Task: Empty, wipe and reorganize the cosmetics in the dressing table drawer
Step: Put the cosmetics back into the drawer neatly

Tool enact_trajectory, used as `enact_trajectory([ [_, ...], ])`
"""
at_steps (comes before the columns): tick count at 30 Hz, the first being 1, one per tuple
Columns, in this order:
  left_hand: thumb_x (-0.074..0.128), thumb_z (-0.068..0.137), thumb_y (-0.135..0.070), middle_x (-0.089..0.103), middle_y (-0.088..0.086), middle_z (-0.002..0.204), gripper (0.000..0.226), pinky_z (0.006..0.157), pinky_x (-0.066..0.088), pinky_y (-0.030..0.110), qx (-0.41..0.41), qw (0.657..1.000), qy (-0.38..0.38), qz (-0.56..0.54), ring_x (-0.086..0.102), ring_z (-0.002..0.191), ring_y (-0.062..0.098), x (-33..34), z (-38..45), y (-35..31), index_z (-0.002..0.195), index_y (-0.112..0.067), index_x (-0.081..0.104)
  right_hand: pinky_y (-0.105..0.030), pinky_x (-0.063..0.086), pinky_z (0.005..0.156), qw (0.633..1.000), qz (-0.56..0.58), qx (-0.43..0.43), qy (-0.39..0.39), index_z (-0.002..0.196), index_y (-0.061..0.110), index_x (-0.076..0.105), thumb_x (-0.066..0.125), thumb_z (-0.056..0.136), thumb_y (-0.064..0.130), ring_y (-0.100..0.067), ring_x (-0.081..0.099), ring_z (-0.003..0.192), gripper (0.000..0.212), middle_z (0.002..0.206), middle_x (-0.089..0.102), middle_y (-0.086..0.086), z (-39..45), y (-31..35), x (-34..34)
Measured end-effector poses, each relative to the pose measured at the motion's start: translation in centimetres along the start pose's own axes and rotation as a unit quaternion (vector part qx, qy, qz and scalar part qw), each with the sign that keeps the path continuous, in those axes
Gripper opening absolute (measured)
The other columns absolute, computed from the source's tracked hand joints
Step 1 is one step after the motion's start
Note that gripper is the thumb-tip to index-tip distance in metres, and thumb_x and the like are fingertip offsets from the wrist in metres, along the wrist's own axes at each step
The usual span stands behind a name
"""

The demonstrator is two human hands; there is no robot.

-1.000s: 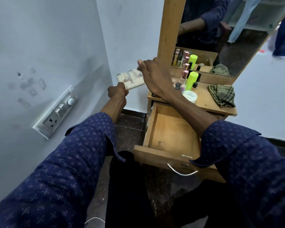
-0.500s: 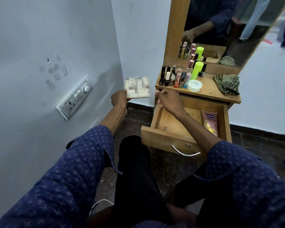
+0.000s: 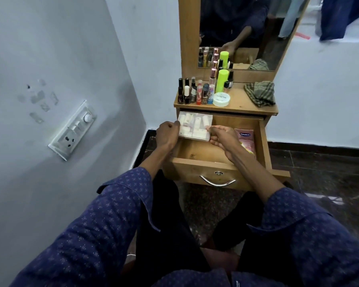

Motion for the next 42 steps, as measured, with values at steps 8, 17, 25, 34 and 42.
enact_trajectory([
  [8, 0.061, 0.096, -0.026, 0.060, 0.002, 0.119, 0.024, 0.095, 0.053, 0.040, 0.209, 0.952, 0.027, 0.222, 0.057, 0.112, 0.019, 3.3, 0.8, -1.6, 0.118, -0.016, 0.066, -0.023, 0.048, 0.052, 0.992, 0.016, 0.032, -0.121, 0.084, 0.011, 0.075, 0.074, 0.081, 0.021, -0.008, 0.057, 0.053, 0.010, 0.060, 0.067, 0.006, 1.2, -0.8, -3.4],
  [17, 0.064, 0.092, -0.029, 0.044, 0.011, 0.140, 0.048, 0.102, 0.044, 0.048, 0.266, 0.887, 0.059, 0.372, 0.039, 0.128, 0.030, 5.0, 0.0, -1.5, 0.137, -0.014, 0.055, -0.032, 0.059, 0.059, 0.987, -0.085, 0.054, -0.129, 0.075, 0.012, 0.072, 0.081, 0.073, 0.027, -0.014, 0.069, 0.061, 0.018, 0.077, 0.077, -0.003, 4.7, -2.4, -3.3],
  [25, 0.073, 0.088, -0.042, 0.039, 0.005, 0.142, 0.049, 0.106, 0.041, 0.052, 0.282, 0.855, 0.080, 0.427, 0.033, 0.132, 0.031, 5.7, 0.7, -0.7, 0.133, -0.023, 0.065, -0.050, 0.064, 0.084, 0.988, -0.109, 0.024, -0.103, 0.082, 0.020, 0.068, 0.085, 0.064, 0.018, -0.026, 0.077, 0.091, 0.025, 0.091, 0.078, -0.004, 6.4, -3.7, -3.1],
  [34, 0.063, 0.098, -0.037, 0.033, 0.008, 0.152, 0.037, 0.109, 0.035, 0.058, 0.284, 0.823, 0.091, 0.484, 0.028, 0.135, 0.037, 6.4, 0.5, -0.1, 0.134, -0.033, 0.069, -0.041, 0.063, 0.088, 0.956, -0.285, -0.026, -0.070, 0.114, 0.014, 0.079, 0.079, 0.087, 0.014, -0.020, 0.073, 0.096, 0.027, 0.108, 0.078, -0.001, 3.9, -2.1, -2.4],
  [42, 0.062, 0.096, -0.033, 0.032, 0.009, 0.155, 0.042, 0.110, 0.031, 0.056, 0.270, 0.817, 0.106, 0.499, 0.025, 0.138, 0.039, 6.4, 0.1, -0.2, 0.139, -0.032, 0.066, -0.037, 0.061, 0.071, 0.880, -0.469, -0.068, -0.043, 0.096, 0.007, 0.076, 0.066, 0.087, 0.016, -0.028, 0.066, 0.086, 0.016, 0.108, 0.069, -0.011, 2.4, -1.1, -0.9],
])
Point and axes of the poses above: each hand's wrist, its own z-axis towards the middle knuckle, its own x-axis out of the palm, y = z × x, the point moved 5 cm from there along z, towards the middle knuckle
